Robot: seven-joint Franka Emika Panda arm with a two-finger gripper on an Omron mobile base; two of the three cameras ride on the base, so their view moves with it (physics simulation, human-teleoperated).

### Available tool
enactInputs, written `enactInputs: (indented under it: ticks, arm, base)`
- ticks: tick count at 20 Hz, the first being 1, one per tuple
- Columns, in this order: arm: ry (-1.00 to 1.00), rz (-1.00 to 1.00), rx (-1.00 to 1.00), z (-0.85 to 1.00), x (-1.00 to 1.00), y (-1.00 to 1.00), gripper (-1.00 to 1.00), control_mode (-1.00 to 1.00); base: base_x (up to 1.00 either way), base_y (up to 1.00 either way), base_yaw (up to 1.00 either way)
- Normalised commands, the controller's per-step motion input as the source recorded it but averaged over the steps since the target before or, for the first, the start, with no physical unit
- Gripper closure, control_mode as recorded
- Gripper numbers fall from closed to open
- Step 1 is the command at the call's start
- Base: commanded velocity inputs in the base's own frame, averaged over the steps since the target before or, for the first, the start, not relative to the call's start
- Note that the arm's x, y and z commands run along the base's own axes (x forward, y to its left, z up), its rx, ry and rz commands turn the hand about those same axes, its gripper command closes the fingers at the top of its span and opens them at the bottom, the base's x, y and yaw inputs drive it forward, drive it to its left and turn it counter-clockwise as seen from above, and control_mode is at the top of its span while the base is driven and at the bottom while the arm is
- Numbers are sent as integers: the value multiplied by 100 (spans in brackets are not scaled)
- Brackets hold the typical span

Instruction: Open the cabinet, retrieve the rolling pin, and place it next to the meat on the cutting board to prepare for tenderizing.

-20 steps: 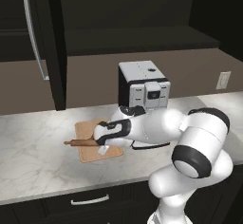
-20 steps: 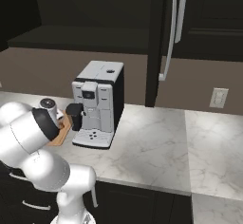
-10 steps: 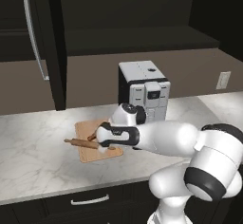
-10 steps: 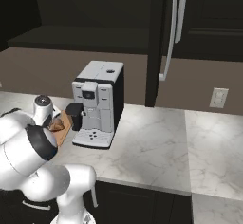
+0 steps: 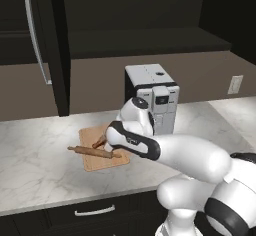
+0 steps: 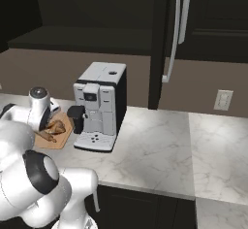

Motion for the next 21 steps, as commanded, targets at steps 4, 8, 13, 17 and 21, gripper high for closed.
enactInputs:
  ticks: [4,8,13,17,21]
  arm:
    - [0,-5,0,60,-17,-15,-100,-100]
    - [0,-7,0,56,-35,-19,-100,-100]
    - [0,-9,2,52,-51,-18,-100,-100]
    - [0,-9,3,48,-59,-16,-100,-100]
    - [0,-8,3,48,-56,-13,-100,-100]
  base:
    - [0,0,0]
    - [0,0,0]
    - [0,0,0]
    - [0,0,0]
    - [0,0,0]
